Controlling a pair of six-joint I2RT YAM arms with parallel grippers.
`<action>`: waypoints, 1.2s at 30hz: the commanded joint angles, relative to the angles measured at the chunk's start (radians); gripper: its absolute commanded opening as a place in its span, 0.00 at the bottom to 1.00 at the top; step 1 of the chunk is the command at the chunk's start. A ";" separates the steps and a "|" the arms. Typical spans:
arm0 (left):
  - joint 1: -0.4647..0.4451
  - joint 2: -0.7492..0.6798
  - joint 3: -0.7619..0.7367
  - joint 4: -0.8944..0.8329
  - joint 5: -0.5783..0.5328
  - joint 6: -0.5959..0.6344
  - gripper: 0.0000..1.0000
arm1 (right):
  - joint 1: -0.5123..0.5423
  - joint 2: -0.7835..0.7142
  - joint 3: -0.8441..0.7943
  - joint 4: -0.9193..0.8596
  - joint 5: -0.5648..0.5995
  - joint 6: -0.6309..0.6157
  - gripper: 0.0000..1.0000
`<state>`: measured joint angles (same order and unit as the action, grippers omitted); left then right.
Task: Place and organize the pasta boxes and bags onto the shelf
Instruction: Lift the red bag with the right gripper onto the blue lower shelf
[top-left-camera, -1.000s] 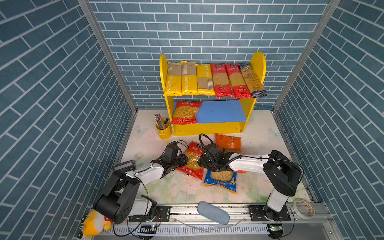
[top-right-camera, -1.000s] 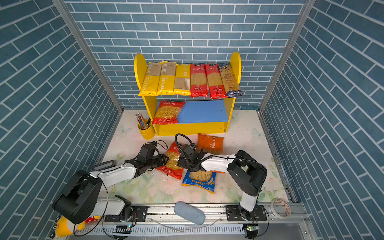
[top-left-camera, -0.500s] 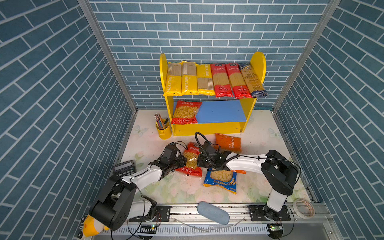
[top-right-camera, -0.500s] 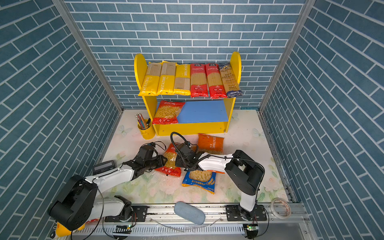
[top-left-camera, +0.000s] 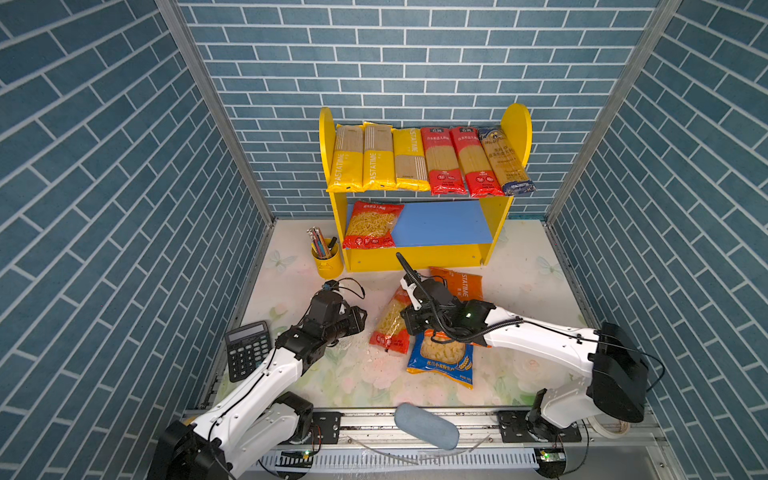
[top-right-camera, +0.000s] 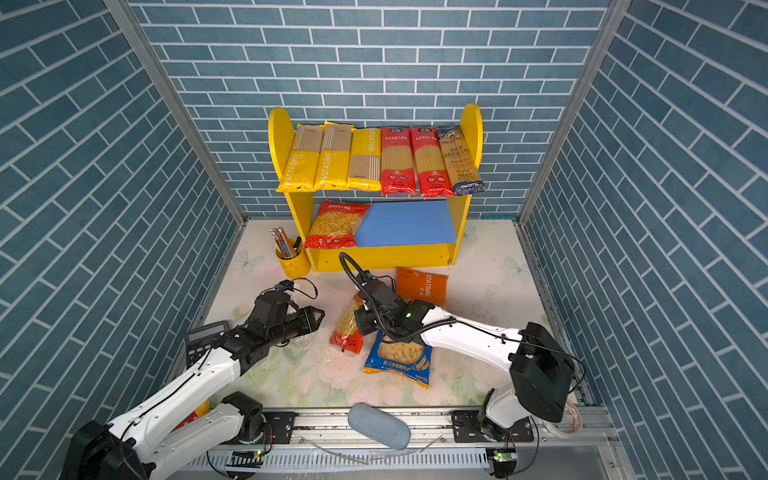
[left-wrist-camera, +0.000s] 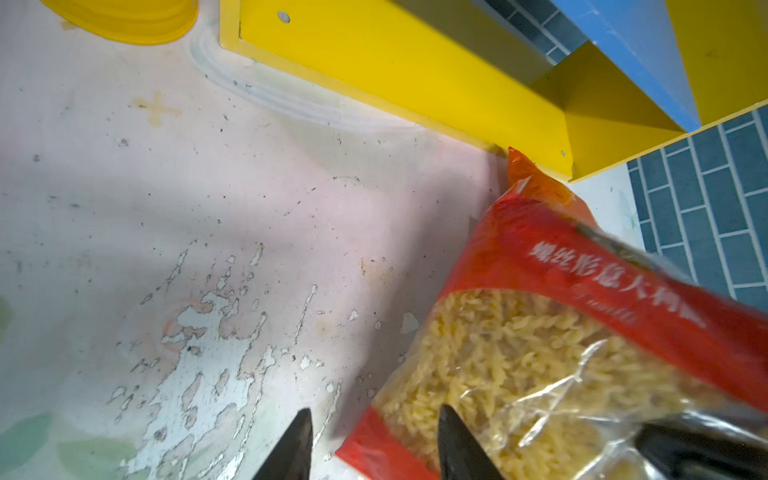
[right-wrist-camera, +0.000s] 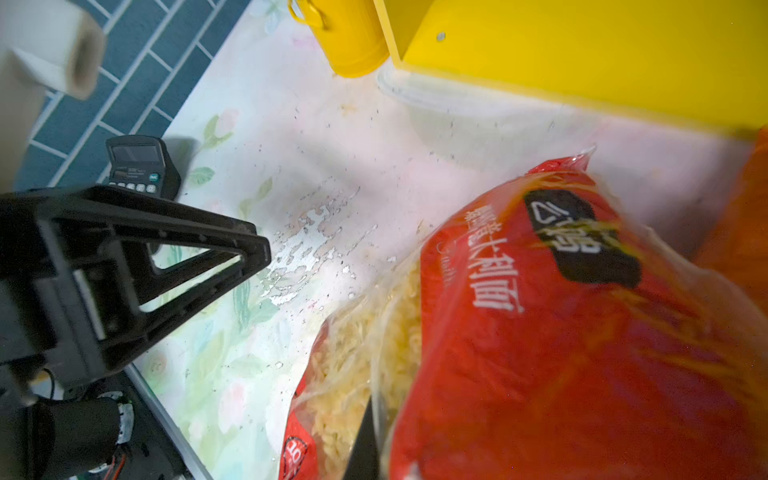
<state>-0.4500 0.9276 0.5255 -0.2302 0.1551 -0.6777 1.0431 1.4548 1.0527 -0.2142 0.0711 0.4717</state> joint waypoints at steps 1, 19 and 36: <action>0.001 -0.001 0.018 0.002 0.036 0.010 0.51 | -0.022 -0.119 0.043 0.127 0.093 -0.230 0.00; -0.125 0.157 -0.027 0.391 0.107 -0.070 0.60 | -0.248 -0.181 0.108 0.401 -0.063 -0.536 0.00; -0.159 0.326 0.020 0.512 0.102 -0.078 0.60 | -0.528 0.098 0.055 0.756 -0.292 -0.362 0.00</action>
<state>-0.6003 1.2423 0.5205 0.2520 0.2596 -0.7601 0.5346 1.5757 1.0966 0.3134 -0.1928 0.0792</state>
